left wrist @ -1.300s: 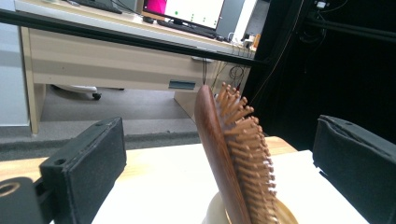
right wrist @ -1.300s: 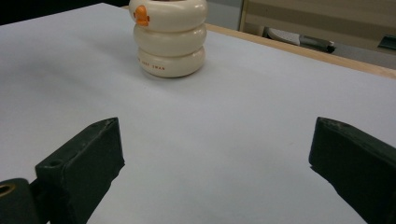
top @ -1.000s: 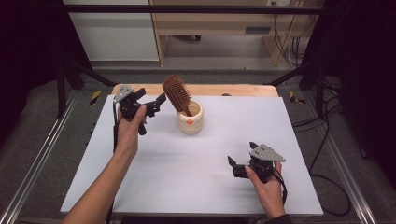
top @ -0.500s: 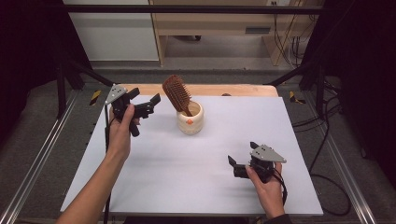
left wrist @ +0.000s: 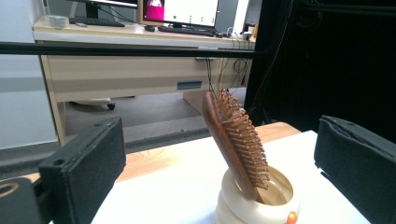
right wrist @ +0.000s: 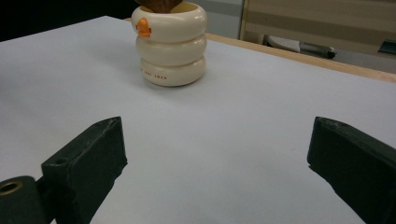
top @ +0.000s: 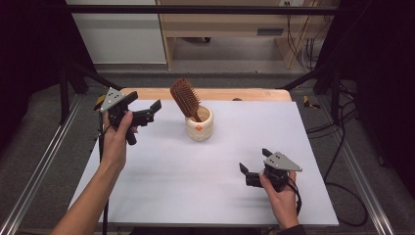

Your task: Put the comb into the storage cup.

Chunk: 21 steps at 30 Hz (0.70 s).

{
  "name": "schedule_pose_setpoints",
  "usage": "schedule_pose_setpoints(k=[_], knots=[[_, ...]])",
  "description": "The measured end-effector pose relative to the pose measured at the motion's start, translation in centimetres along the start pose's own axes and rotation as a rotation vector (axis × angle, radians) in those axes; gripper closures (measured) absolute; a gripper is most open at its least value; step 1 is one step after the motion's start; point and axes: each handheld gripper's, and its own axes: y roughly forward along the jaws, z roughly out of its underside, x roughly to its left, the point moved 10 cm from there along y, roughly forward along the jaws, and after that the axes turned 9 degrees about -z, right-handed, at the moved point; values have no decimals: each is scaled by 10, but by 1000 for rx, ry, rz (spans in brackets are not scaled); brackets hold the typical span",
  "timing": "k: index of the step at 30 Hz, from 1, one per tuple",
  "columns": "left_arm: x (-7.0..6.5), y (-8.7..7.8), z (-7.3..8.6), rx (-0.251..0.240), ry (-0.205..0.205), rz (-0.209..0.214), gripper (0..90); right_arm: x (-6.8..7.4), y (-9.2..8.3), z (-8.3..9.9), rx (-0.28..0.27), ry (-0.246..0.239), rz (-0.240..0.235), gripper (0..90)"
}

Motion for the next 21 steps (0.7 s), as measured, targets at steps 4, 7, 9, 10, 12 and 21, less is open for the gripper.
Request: schedule_pose_setpoints(k=[4, 7, 9, 10, 12, 21], knots=[[1, -5, 1, 5, 24, -8, 14, 2, -1, -2, -11, 1, -17, 50], [0, -11, 3, 9, 38, -13, 15, 4, -1, -3, -13, -6, -24, 51], [-1, -17, 1, -6, 41, -12, 18, 5, -1, -2, -11, -1, -30, 51], [-1, -19, 0, -8, 44, -12, 17, 5, 0, -2, -10, -4, -30, 56], [-2, -23, -2, -6, 52, -7, 18, 5, 0, -3, -17, 0, -33, 59], [-4, -39, -4, -17, 71, -7, 17, 4, -2, -8, -45, 9, -57, 69]])
